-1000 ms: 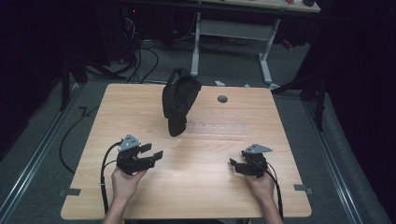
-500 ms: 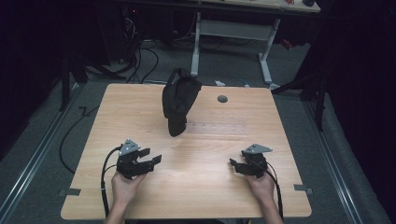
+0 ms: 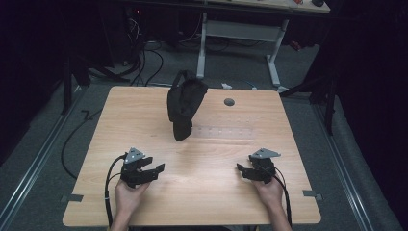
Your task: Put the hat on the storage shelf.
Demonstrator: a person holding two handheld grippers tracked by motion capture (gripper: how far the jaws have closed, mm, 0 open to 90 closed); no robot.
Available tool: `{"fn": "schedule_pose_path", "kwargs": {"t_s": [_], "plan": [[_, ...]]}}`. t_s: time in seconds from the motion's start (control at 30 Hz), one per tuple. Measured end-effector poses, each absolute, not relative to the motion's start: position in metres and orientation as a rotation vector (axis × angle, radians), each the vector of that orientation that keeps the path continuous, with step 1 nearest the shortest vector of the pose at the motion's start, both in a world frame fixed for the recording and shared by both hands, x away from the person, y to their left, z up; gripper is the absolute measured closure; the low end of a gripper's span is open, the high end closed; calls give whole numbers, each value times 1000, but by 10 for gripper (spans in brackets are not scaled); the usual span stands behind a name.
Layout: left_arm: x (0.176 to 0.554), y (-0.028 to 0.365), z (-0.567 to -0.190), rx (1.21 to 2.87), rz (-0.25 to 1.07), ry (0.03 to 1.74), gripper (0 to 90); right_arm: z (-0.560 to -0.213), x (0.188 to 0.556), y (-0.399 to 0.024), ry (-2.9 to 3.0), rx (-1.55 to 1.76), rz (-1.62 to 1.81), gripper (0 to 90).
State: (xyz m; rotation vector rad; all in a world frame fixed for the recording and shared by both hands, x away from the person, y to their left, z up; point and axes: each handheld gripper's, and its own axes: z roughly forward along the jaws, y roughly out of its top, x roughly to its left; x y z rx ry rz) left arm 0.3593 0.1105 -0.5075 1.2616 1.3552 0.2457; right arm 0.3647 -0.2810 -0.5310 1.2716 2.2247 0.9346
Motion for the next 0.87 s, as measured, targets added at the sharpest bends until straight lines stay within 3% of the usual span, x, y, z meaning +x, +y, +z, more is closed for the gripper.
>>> {"fn": "schedule_pose_path", "kwargs": {"t_s": [0.3, 0.63, 0.87], "plan": [[360, 108, -526, 1301, 291, 1388, 390, -531, 364, -281, 2223, 1278, 938, 349], [358, 99, -546, 1391, 432, 1340, 359, -531, 365, -281, 2223, 1268, 935, 349], [358, 97, -546, 1400, 431, 1337, 324, -531, 364, -281, 2223, 1276, 936, 348]]}}
